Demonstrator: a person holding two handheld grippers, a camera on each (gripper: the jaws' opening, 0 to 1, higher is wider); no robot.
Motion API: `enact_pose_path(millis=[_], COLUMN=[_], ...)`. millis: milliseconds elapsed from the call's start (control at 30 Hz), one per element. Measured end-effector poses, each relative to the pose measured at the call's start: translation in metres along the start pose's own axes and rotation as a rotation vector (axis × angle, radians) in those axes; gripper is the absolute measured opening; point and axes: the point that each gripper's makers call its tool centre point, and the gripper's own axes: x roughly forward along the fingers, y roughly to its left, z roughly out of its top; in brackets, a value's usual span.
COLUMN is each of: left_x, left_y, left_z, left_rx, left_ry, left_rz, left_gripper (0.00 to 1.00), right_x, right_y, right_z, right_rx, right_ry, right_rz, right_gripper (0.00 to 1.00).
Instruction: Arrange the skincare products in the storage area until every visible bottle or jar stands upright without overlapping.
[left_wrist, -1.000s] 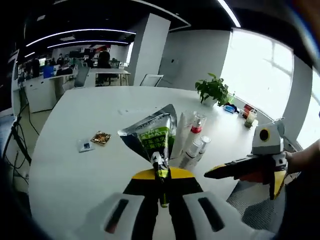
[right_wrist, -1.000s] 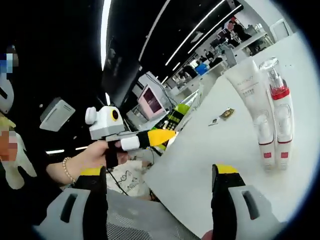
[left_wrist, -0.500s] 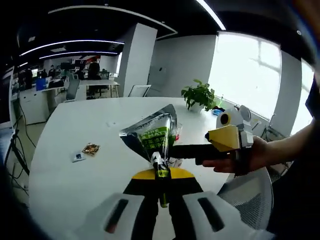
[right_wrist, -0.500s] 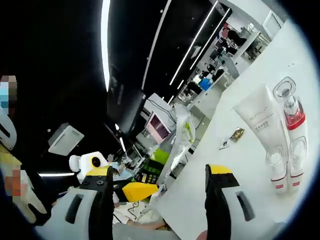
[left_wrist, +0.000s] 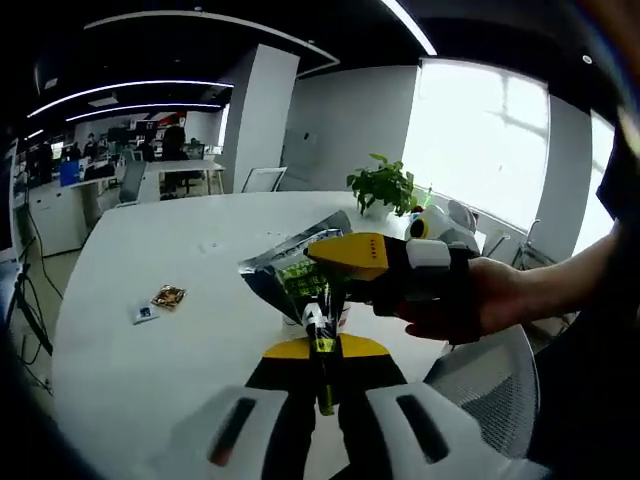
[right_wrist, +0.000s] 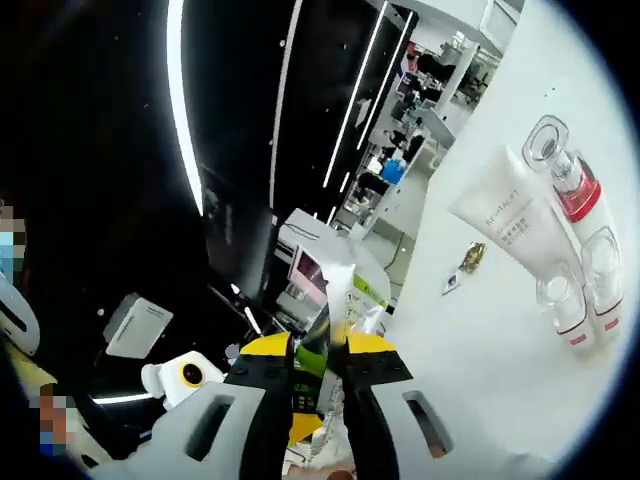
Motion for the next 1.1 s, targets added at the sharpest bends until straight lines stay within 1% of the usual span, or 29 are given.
enact_pose_path(millis=[67,133,167,200,233,267,300,333,367,400,433,467,500,533,633,700,733,767,800,833,900,967,1000,1033,1100], left_x=[-0.001,-0.001,-0.001,-0.003,-0.005,-0.008,-0.011,-0.012,-0.012,-0.013,-0.014,-0.014,-0.014,-0.014,-0.017,-0.018,-0.018,-0.018,-0.017,-0.019,-0.020,-0.020,-0.020,-0.019,-0.019], left_y=[-0.004,-0.004,-0.005,-0.005,-0.004,-0.002,-0.006,-0.005,-0.010,-0.009,-0.007,-0.004,-0.002,-0.001,0.004,0.003,0.001,-0.001,-0.002,-0.008,-0.010,-0.013,-0.013,-0.013,-0.014], left_z=[0.000,0.003,0.005,0.008,0.011,0.013,0.012,0.014,0.021,0.024,0.026,0.027,0.028,0.029,0.035,0.040,0.042,0.044,0.047,0.048,0.056,0.062,0.063,0.065,0.067], left_rx=[0.015,0.061,0.074,0.086,0.097,0.101,0.077,0.059,0.047,0.032,0.024,0.016,0.002,0.000,-0.040,-0.071,-0.084,-0.096,-0.108,-0.120,-0.151,-0.199,-0.201,-0.206,-0.218], left_ry=[0.009,0.001,-0.007,-0.021,-0.026,-0.025,-0.016,-0.020,-0.030,-0.045,-0.051,-0.055,-0.057,-0.059,-0.080,-0.090,-0.083,-0.089,-0.097,-0.089,-0.118,-0.137,-0.143,-0.150,-0.157], left_rz=[-0.011,-0.006,-0.016,-0.021,-0.030,-0.033,-0.082,-0.088,-0.095,-0.091,-0.088,-0.083,-0.081,-0.083,-0.107,-0.149,-0.177,-0.198,-0.214,-0.259,-0.289,-0.318,-0.324,-0.327,-0.339], left_gripper=[0.09,0.24,0.32,0.45,0.49,0.49,0.40,0.34,0.29,0.29,0.32,0.35,0.38,0.39,0.40,0.44,0.46,0.50,0.52,0.53,0.53,0.51,0.51,0.51,0.46], right_x=[0.000,-0.002,-0.003,-0.006,-0.008,-0.010,-0.013,-0.015,-0.016,-0.017,-0.019,-0.020,-0.020,-0.021,-0.022,-0.022,-0.021,-0.021,-0.021,-0.020,-0.018,-0.016,-0.015,-0.014,-0.011], right_y=[0.001,0.005,0.006,0.008,0.009,0.005,0.007,0.007,0.007,0.008,0.010,0.011,0.014,0.016,0.031,0.048,0.054,0.060,0.067,0.071,0.076,0.080,0.081,0.082,0.083], right_z=[0.003,0.005,0.008,0.010,0.013,0.019,0.023,0.027,0.031,0.033,0.042,0.043,0.045,0.046,0.043,0.038,0.038,0.037,0.036,0.036,0.038,0.039,0.040,0.039,0.033], right_rx=[-0.018,-0.027,-0.022,-0.016,-0.021,-0.078,-0.066,-0.059,-0.045,-0.040,-0.022,-0.018,-0.012,-0.005,0.016,0.001,-0.007,-0.018,-0.013,-0.026,-0.034,-0.026,-0.025,-0.024,-0.027], right_ry=[0.004,0.024,0.026,0.030,0.028,0.015,0.019,0.015,0.005,-0.003,-0.033,-0.034,-0.030,-0.027,0.011,0.040,0.044,0.048,0.059,0.059,0.055,0.058,0.061,0.068,0.103], right_rz=[-0.004,0.027,0.036,0.045,0.042,0.029,0.032,0.038,0.044,0.047,0.053,0.061,0.072,0.083,0.163,0.237,0.261,0.286,0.316,0.331,0.344,0.357,0.362,0.365,0.362], right_gripper=[0.15,0.12,0.09,0.07,0.04,0.04,0.03,0.03,0.03,0.03,0.03,0.03,0.03,0.02,0.02,0.02,0.02,0.02,0.02,0.02,0.02,0.02,0.02,0.02,0.02])
